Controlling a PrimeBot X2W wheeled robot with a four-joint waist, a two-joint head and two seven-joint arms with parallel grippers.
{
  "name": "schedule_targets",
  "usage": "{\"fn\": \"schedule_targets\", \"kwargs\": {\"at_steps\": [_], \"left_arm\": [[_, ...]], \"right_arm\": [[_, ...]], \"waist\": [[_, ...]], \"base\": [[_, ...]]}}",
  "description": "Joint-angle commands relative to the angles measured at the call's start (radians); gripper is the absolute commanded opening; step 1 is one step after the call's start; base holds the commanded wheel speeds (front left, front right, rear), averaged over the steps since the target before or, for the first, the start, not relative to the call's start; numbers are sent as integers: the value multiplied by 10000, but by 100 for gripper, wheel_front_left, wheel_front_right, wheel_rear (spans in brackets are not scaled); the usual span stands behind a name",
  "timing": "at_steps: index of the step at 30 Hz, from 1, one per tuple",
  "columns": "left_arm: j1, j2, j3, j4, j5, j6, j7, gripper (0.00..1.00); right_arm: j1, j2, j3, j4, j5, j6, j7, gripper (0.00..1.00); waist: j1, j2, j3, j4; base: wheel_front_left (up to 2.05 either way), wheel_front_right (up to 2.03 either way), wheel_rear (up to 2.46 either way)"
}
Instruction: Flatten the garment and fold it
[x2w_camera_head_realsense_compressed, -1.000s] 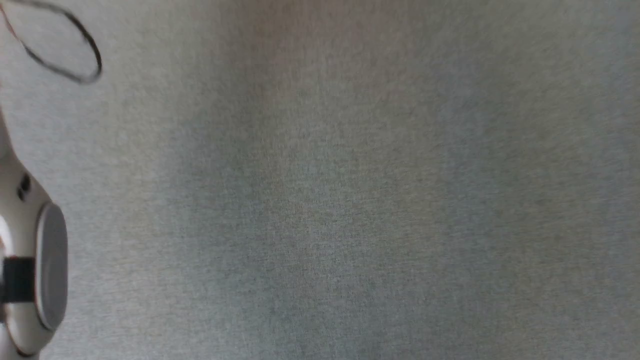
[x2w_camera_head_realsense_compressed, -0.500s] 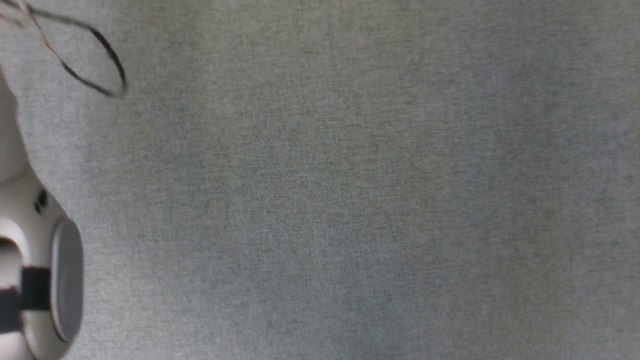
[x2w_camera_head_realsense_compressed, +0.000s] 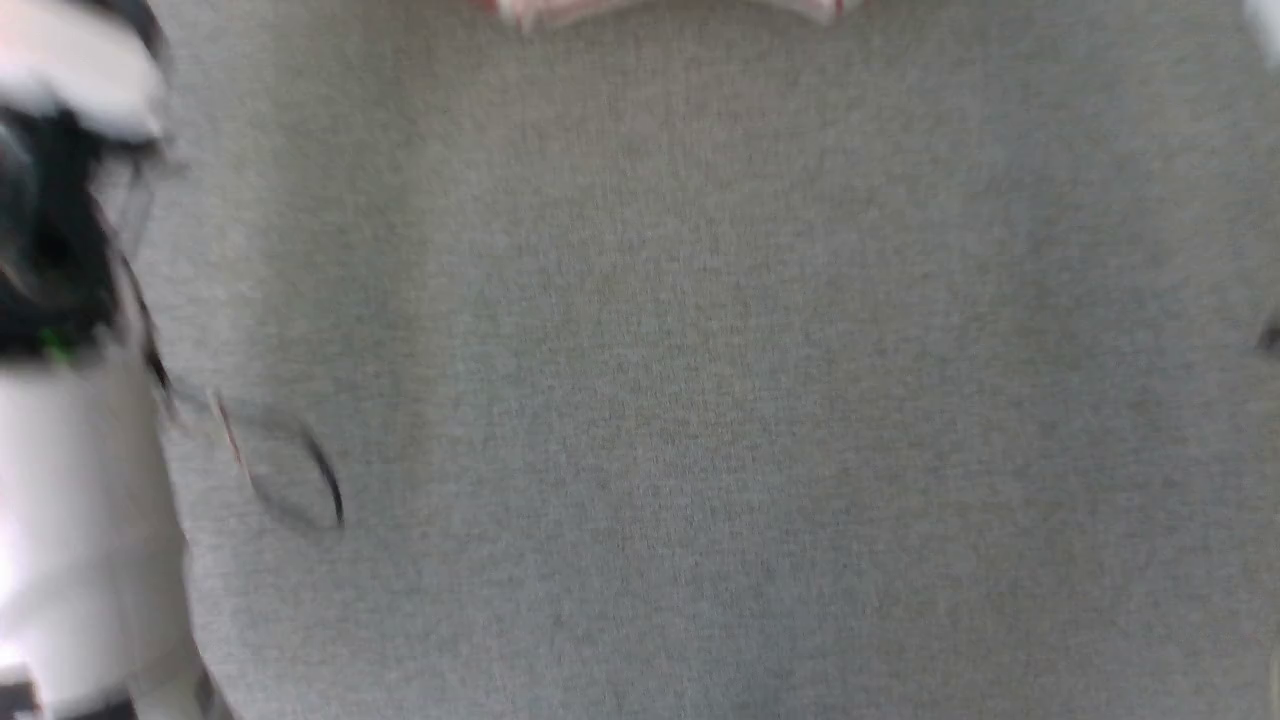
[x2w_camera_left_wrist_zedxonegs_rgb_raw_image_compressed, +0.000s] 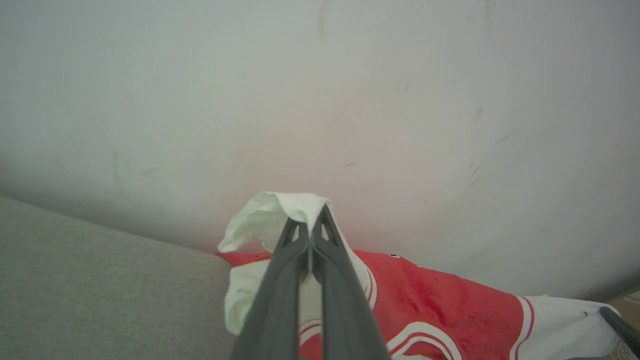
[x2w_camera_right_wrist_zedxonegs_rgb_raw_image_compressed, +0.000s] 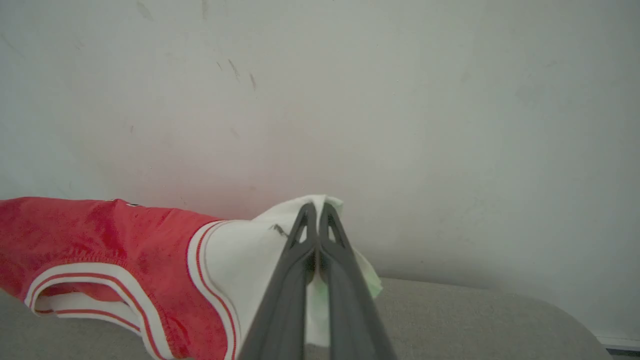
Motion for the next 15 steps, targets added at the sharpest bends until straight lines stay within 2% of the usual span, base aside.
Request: {"fn": "schedule_targets", "kwargs": {"at_steps": [1,8,15], "left_arm": [[736,-112,-13,-231,24,-56,-21,0],[4336,-607,-9,-1573,-184,11,-19,0],[6876,-814,198,-2594,-442,123,137,0]], "right_arm": [[675,56,-155,-303,138,50,49,0],[4180,562,-963,-1845,558,50,201,0],[6838,1315,-1672,-2742,872,50,310,0]], "waist": [[3,0,-1035,49],[3,0,-2449,100],[3,0,-3359,226]], "base": [[0,0,0],[0,0,0],[0,0,0]]}}
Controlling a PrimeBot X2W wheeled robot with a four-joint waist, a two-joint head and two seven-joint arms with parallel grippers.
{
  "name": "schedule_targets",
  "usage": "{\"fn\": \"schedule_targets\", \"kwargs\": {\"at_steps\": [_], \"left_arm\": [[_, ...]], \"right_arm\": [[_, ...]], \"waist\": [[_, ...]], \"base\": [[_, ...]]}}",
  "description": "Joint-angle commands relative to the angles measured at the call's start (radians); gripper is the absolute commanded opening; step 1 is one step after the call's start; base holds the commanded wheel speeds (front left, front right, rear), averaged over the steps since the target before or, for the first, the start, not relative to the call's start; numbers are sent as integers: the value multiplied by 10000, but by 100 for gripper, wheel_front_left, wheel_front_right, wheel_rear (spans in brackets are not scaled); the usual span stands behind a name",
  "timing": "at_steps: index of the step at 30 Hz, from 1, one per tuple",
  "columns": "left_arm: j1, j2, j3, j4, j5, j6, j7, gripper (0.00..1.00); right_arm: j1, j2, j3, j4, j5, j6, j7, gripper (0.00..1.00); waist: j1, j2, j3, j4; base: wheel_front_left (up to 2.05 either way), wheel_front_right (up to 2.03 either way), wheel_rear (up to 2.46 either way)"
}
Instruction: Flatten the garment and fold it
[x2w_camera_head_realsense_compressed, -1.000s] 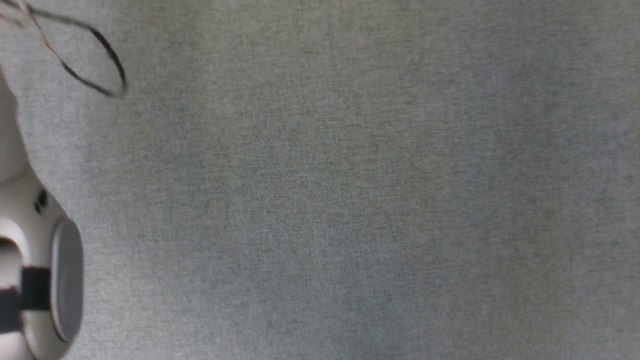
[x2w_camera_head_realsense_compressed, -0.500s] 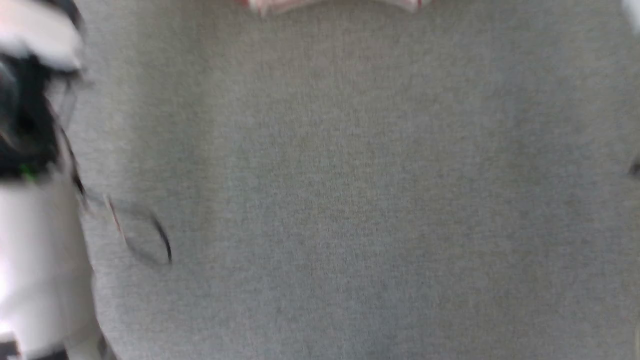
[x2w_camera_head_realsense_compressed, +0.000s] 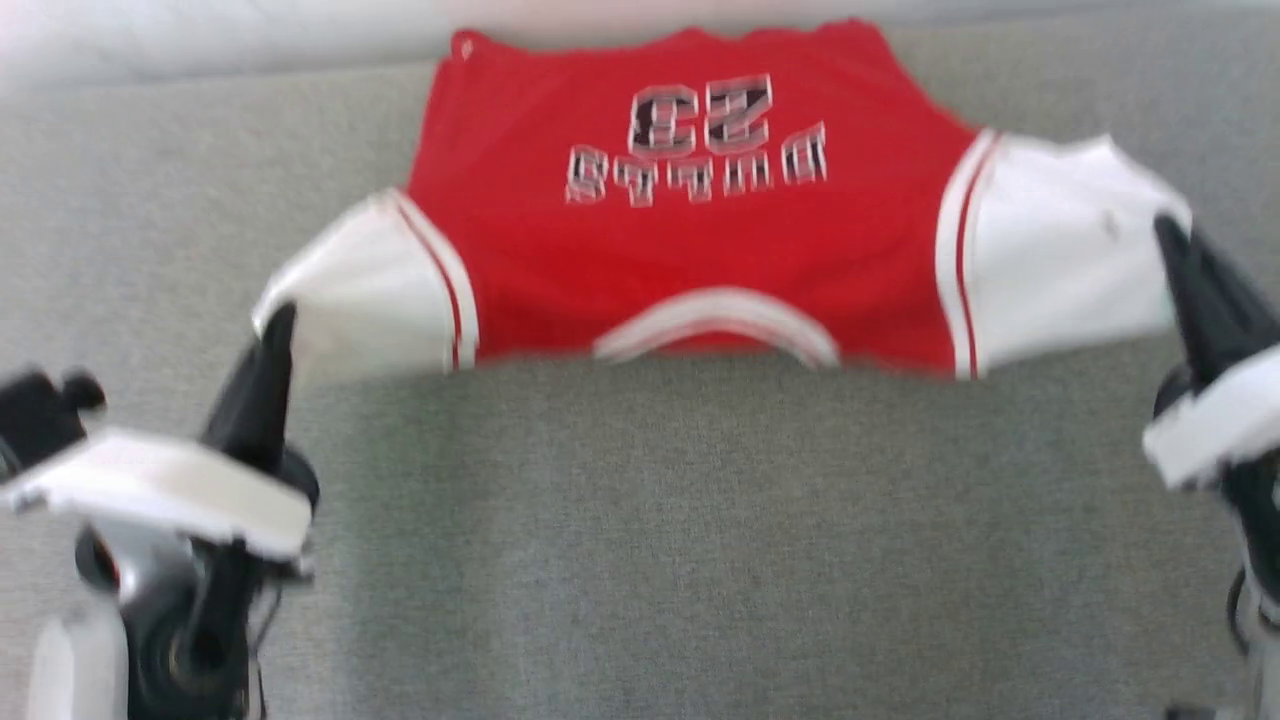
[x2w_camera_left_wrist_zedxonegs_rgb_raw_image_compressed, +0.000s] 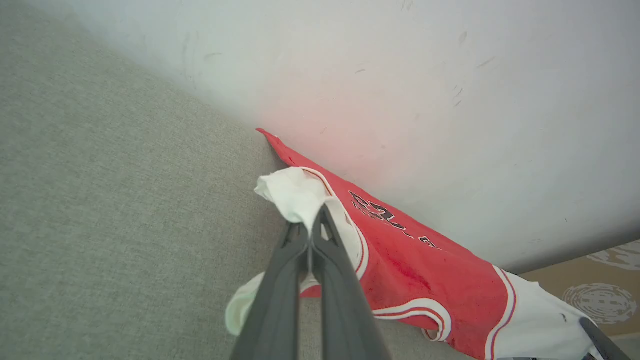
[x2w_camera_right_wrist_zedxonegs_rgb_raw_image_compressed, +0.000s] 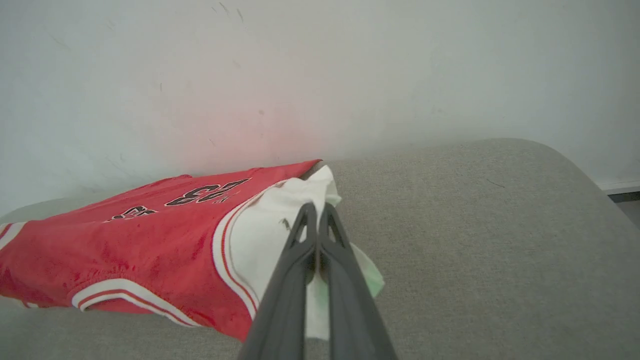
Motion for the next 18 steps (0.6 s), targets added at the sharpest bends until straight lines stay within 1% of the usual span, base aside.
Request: {"fn": "schedule_targets", "kwargs": {"at_steps": [1,3,9,13,14,15,18], "left_arm": [[495,20,56,-239,-110,1,92,0],[1185,43,47,-525,-229,-94,240,0],[3266,32,-139,-1000,-520,-498,525,0],[4460,127,-257,-1054,-548,-732,664,0],[4460,127,-257,-1054,-548,-732,664,0],[4925,119,-244,-1146,-652,-836,673,0],[5523,53,-129,-1330,-845,-901,633,0]], "right_arm": [[425,119,-73,-220,143,50,41,0],[1061,252,-110,-454,320,50,155,0],[3109,643,-696,-1242,942,50,677,0],[4564,764,-1065,-1758,1409,50,1164,0],[4564,764,-1065,-1758,1409,50,1164,0],[5158,793,-1302,-1953,1610,50,1320,0],[5903,810,-1591,-2152,1920,50,1500,0]], "waist": [[4,0,-798,128],[4,0,-981,151],[4,0,-1560,252],[4,0,-1873,268],[4,0,-1873,268],[4,0,-1993,253],[4,0,-2201,200]], "base": [[0,0,0],[0,0,0],[0,0,0],[0,0,0],[0,0,0],[0,0,0],[0,0,0]]}}
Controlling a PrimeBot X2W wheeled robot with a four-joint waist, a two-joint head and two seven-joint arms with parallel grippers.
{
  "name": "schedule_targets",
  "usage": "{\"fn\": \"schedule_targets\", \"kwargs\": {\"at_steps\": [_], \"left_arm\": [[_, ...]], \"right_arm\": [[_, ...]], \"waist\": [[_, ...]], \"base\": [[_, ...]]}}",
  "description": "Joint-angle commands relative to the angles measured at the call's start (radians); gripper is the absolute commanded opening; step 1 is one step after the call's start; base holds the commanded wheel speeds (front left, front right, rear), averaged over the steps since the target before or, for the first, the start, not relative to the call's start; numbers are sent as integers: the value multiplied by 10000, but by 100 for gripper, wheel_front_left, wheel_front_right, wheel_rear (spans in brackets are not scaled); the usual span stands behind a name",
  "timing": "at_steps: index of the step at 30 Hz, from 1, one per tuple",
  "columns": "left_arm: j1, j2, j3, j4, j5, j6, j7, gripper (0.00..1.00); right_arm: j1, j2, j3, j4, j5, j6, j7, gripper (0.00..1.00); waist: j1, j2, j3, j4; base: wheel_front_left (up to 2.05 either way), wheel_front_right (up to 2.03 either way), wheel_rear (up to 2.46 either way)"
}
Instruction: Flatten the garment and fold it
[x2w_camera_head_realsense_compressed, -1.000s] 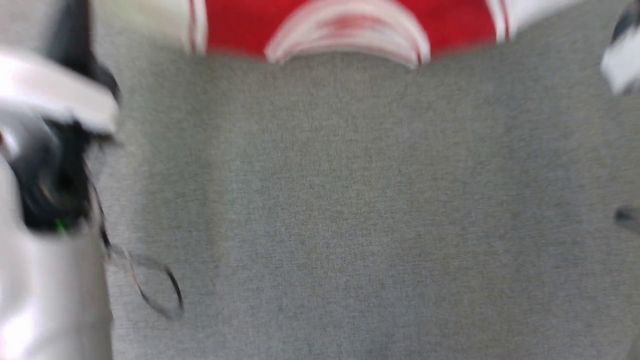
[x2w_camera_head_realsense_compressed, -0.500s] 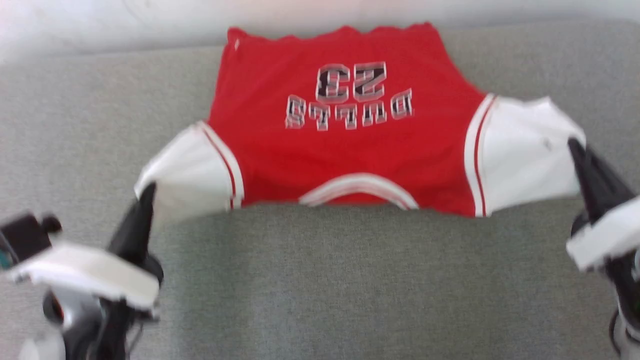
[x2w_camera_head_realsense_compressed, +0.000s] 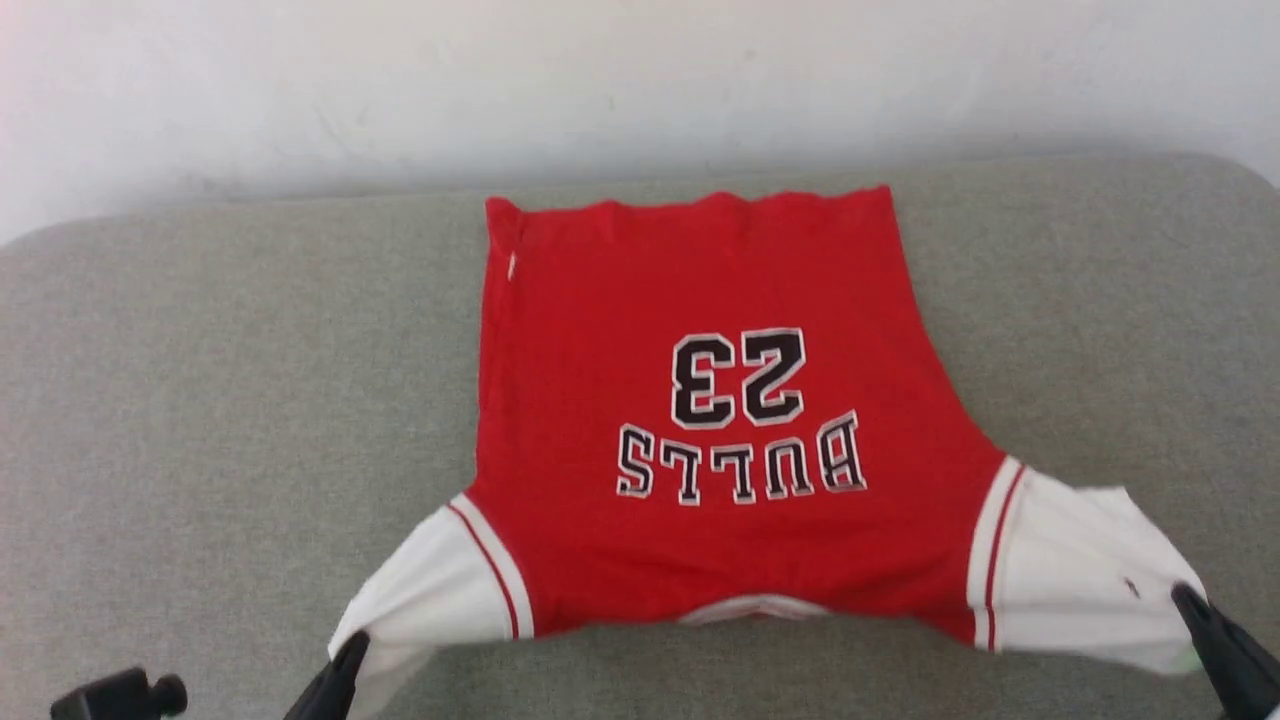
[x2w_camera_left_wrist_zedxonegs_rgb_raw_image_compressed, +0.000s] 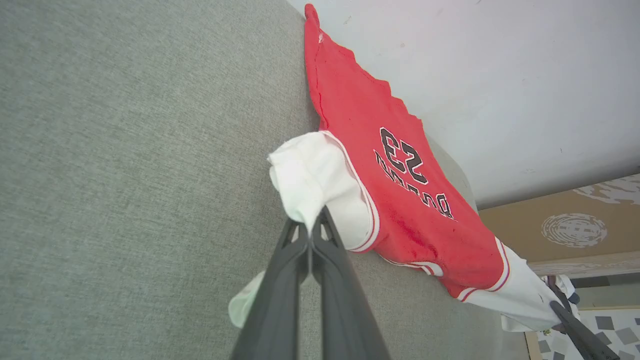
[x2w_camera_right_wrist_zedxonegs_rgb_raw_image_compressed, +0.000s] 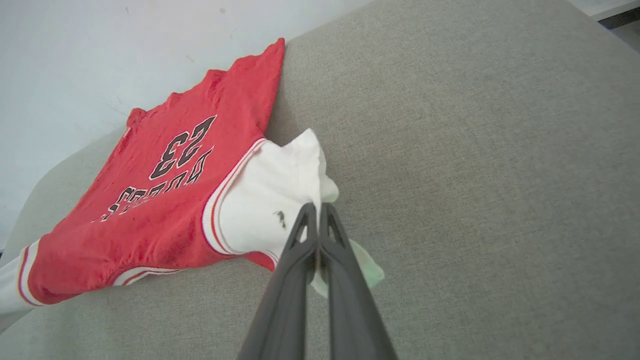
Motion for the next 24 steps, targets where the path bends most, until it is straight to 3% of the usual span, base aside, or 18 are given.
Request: {"fn": "schedule_targets", "kwargs": {"at_steps": [1,12,21,24], "left_arm": [[318,-23,78,-120,-128,-67,-22,0],[853,-90,140,-380,-213,-29,-56,0],[-342,-323,-637,461,427,-204,-454,0],[-715,-378,-936,759,624,-323,-547,0]], "right_arm": [[336,31,-134,-81,238,52,58,0],[1140,36,-158,96,395,52,77,0],[458,36,948,2229,-2396,52,-758,0],[117,37,1216,3375,-2458,52,-1302,0]], "waist": [[1,0,-275,-53],[1,0,-529,-213],[1,0,-264,-176],[1,0,-117,-77]], "base": [[0,0,0],[0,0,0],[0,0,0],[0,0,0]]}}
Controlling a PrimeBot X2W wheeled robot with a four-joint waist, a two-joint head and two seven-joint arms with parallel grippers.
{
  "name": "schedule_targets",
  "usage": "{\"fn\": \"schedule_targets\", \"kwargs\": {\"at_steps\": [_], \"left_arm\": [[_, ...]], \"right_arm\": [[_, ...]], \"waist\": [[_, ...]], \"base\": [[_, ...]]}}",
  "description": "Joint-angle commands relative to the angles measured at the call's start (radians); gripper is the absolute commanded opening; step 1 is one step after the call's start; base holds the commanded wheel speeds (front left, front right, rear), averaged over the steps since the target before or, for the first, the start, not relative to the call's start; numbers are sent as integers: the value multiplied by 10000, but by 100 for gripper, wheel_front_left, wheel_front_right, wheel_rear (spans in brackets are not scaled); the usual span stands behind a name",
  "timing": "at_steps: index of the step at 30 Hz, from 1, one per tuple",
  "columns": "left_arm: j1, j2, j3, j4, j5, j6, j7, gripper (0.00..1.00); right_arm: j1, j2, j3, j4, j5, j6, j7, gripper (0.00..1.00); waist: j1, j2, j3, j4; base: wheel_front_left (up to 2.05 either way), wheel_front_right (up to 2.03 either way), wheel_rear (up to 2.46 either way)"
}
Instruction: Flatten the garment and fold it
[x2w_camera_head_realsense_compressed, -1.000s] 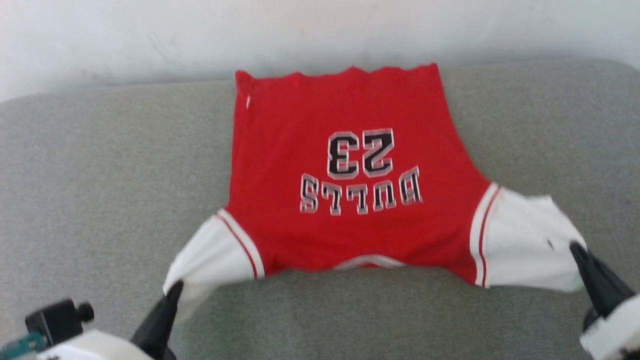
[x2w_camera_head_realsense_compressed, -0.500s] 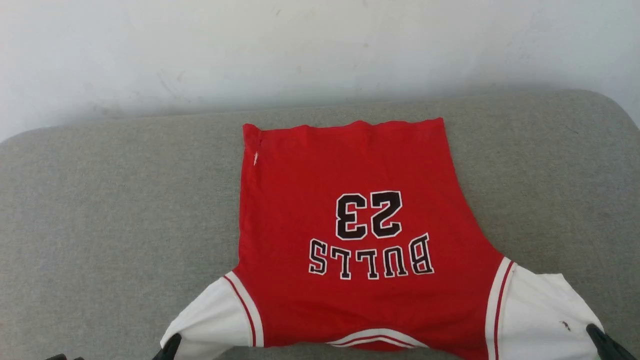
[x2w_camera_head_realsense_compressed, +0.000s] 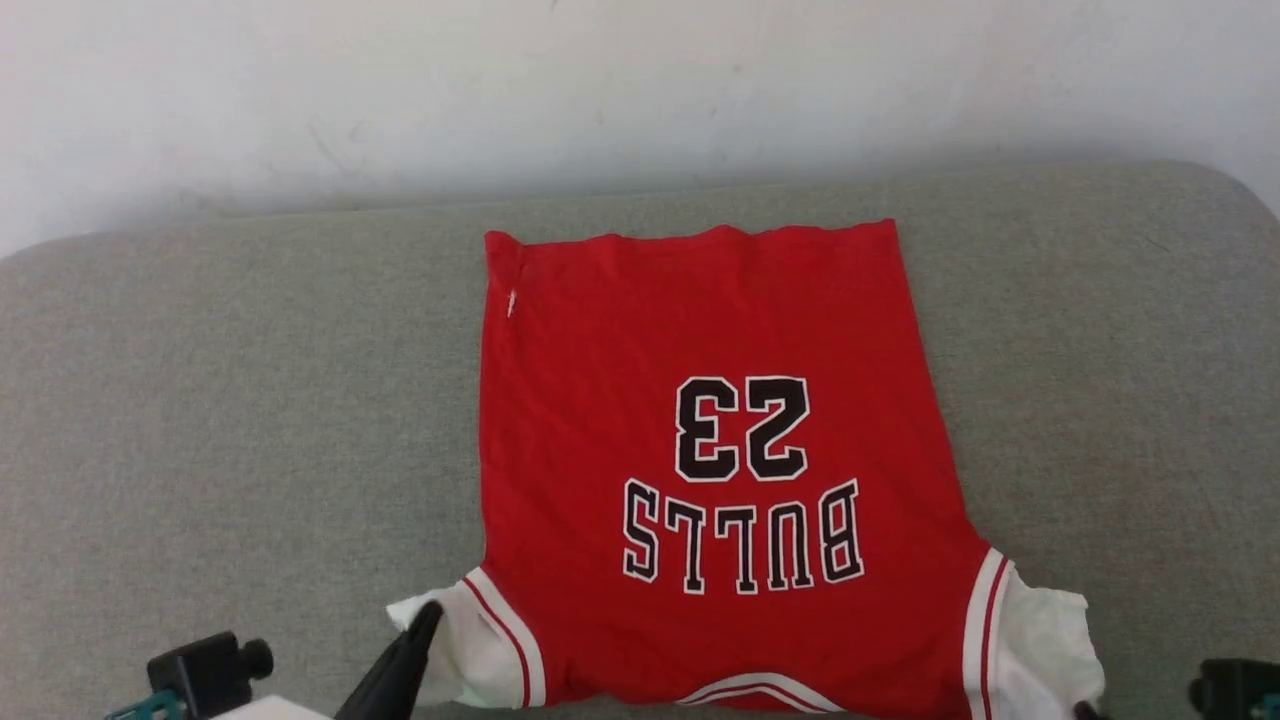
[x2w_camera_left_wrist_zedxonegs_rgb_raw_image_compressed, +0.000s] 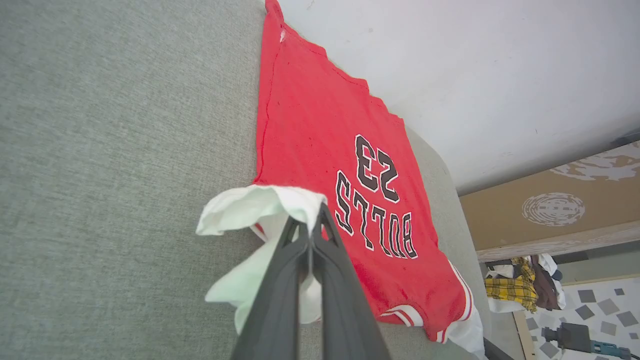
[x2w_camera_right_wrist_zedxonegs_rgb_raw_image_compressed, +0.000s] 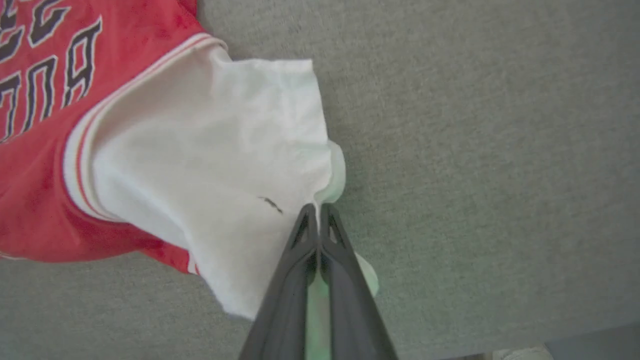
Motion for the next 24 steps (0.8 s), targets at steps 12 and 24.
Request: {"fn": "schedule_targets", "kwargs": {"at_steps": [12,24], "left_arm": [[-682,60,-204,122,384,-192,-232,0],[-1239,-2,-470,-59,419,-413,-391,0]], "right_arm": [[-1278,-38,133,1011,159,52,-1205,100],[-5520,-1780,6,-3553,-539,52,653,100]], "waist": [[-1,0,838,298],[-1,0,2322,948]], "base": [[0,0,0],[0,0,0]]}}
